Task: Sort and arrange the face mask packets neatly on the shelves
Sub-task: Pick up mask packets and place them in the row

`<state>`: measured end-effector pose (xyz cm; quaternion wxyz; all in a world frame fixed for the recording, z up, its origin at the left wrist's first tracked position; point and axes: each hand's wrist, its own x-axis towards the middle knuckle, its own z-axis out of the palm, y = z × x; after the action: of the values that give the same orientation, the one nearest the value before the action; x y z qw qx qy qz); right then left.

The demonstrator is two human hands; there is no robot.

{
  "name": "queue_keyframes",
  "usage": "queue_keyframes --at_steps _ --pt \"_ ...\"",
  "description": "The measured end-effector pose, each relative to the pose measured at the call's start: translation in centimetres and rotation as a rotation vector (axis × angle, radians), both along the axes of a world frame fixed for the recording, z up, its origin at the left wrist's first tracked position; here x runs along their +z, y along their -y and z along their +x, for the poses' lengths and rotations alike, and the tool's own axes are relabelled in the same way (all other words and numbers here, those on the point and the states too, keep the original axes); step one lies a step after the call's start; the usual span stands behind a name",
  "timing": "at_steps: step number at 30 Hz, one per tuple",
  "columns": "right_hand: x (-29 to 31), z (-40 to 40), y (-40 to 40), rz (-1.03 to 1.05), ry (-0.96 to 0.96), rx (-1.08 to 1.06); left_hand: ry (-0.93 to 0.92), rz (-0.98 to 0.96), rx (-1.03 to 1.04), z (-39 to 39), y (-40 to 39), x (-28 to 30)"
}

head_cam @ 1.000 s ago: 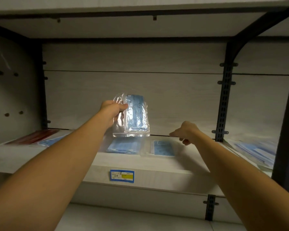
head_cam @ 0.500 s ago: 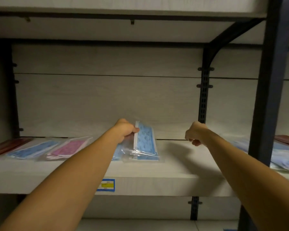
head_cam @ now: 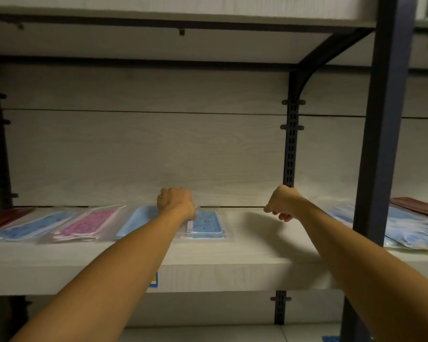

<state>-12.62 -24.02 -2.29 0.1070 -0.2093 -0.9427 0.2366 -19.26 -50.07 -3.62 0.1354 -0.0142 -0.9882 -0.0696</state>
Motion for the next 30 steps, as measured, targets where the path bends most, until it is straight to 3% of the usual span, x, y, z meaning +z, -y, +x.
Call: queue_keyframes --at_steps 6,21,30 --pt "-0.6 -0.5 -0.1 0.064 0.015 0.022 -0.036 -0.082 0.024 0.0 0.2 -0.1" --pt "-1.8 -0.6 1.5 0.357 -0.03 0.214 -0.088 0.034 -0.003 3.4 2.2 1.0" --pt "-2.3 3.0 3.4 0.387 -0.087 0.317 -0.134 0.02 -0.044 8.7 3.8 0.5"
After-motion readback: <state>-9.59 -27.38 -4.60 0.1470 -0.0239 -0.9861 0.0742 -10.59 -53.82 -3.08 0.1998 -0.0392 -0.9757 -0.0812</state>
